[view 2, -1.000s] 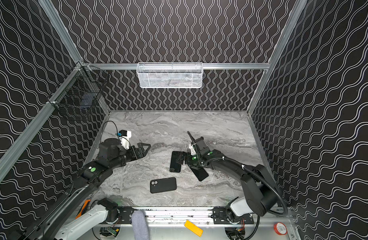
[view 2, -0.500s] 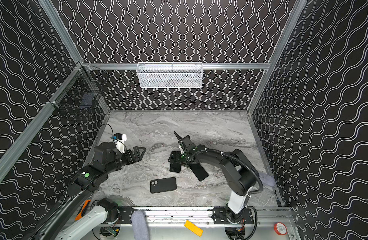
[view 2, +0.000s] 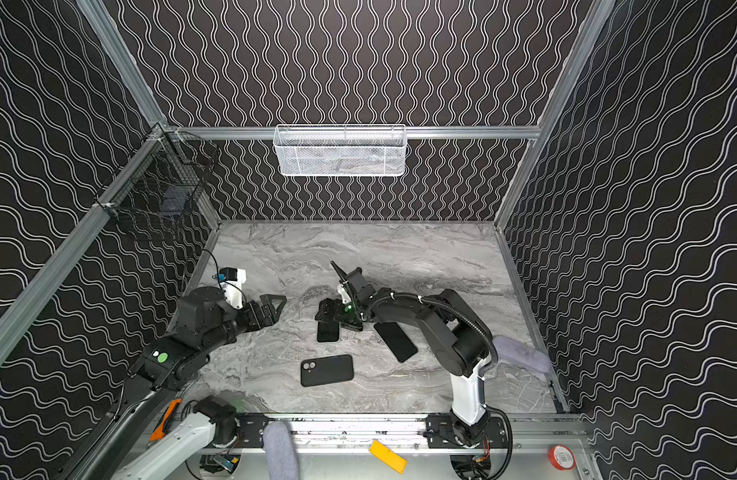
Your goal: Put the phone into the phone case
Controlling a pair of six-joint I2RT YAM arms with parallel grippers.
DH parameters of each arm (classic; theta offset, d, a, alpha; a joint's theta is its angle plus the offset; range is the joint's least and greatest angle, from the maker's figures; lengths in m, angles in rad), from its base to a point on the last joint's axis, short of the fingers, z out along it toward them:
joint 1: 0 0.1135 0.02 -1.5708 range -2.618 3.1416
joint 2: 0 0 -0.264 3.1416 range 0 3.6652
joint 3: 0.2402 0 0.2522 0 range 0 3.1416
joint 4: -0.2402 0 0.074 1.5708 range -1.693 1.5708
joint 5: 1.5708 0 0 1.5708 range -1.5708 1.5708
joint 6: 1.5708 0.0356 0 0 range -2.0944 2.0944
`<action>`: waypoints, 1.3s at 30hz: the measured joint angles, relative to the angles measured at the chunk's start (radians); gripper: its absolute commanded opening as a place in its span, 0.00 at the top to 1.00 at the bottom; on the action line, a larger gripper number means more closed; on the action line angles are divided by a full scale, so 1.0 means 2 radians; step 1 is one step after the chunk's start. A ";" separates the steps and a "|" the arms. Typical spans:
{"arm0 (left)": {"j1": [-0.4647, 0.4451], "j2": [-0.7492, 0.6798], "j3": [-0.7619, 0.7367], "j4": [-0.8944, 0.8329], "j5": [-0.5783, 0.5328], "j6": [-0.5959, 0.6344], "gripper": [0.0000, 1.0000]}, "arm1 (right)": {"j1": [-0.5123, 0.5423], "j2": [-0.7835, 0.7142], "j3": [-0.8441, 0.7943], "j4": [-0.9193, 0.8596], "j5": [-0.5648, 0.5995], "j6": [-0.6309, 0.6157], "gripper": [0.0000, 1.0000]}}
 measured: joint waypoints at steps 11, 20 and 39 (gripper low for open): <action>0.005 -0.021 0.008 -0.023 -0.014 0.011 0.02 | 0.032 0.081 0.103 0.016 -0.026 0.034 0.01; 0.008 -0.050 0.025 -0.053 -0.037 0.013 0.01 | 0.044 0.120 0.161 0.005 -0.034 0.042 0.01; 0.008 -0.047 0.028 -0.066 -0.038 0.013 0.01 | 0.087 0.088 0.106 0.018 -0.047 0.043 0.01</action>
